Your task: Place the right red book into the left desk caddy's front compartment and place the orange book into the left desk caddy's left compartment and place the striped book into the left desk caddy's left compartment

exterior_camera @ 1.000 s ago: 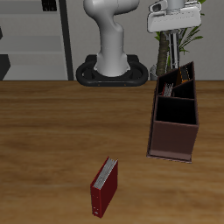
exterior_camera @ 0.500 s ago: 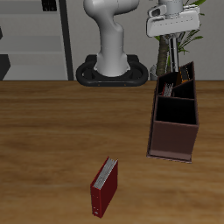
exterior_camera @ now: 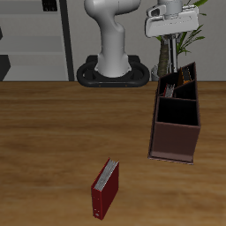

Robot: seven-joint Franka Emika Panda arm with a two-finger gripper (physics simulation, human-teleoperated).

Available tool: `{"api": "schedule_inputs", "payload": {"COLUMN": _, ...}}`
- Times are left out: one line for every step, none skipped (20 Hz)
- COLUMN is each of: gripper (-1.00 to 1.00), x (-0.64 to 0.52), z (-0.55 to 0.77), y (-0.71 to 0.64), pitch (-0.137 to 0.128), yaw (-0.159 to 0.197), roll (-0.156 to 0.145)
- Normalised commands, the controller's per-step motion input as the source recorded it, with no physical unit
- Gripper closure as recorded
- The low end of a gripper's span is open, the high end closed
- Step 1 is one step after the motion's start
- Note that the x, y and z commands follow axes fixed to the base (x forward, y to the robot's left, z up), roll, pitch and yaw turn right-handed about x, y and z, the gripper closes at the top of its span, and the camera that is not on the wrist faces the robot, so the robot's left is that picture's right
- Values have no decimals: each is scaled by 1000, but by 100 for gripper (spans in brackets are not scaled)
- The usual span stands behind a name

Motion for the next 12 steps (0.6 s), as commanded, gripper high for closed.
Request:
{"api": "schedule_inputs", "payload": {"gripper": 100, "x": 28, "z": -1, "y": -6, "pitch": 3, "yaw": -5, "roll": 6}}
{"api": "schedule_inputs", "payload": {"gripper": 100, "x": 47, "z": -7, "y": 22, "pitch": -3, "yaw": 7, "roll": 10}}
{"api": "schedule_inputs", "payload": {"gripper": 100, "x": 111, "z": -10, "y": 22, "pitch": -14, "yaw": 29, "roll": 15}}
{"api": "schedule_inputs", "payload": {"gripper": 100, "x": 70, "z": -28, "y": 15, "pitch": 0, "yaw": 18, "roll": 12}}
{"api": "schedule_inputs", "payload": {"gripper": 100, "x": 37, "z": -44, "y": -51, "pitch": 0, "yaw": -7, "roll": 4}}
{"api": "schedule_inputs", "payload": {"gripper": 100, "x": 80, "z": -100, "y": -21, "pitch": 29, "yaw": -5, "roll": 22}}
{"api": "schedule_inputs", "payload": {"gripper": 100, "x": 61, "z": -98, "y": -59, "pitch": 22, "yaw": -7, "roll": -19}}
{"api": "schedule_inputs", "payload": {"gripper": 100, "x": 285, "z": -247, "y": -61, "pitch": 73, "yaw": -49, "roll": 63}}
{"api": "schedule_inputs", "payload": {"gripper": 100, "x": -40, "z": -73, "y": 58, "pitch": 32, "yaw": -31, "roll": 10}}
{"api": "schedule_inputs", "payload": {"gripper": 100, "x": 101, "z": -21, "y": -11, "pitch": -26, "yaw": 17, "roll": -20}}
{"api": "schedule_inputs", "payload": {"gripper": 100, "x": 92, "z": -85, "y": 51, "pitch": 45, "yaw": -48, "roll": 39}}
{"api": "schedule_inputs", "payload": {"gripper": 100, "x": -78, "z": -23, "y": 50, "pitch": -17, "yaw": -23, "roll": -15}}
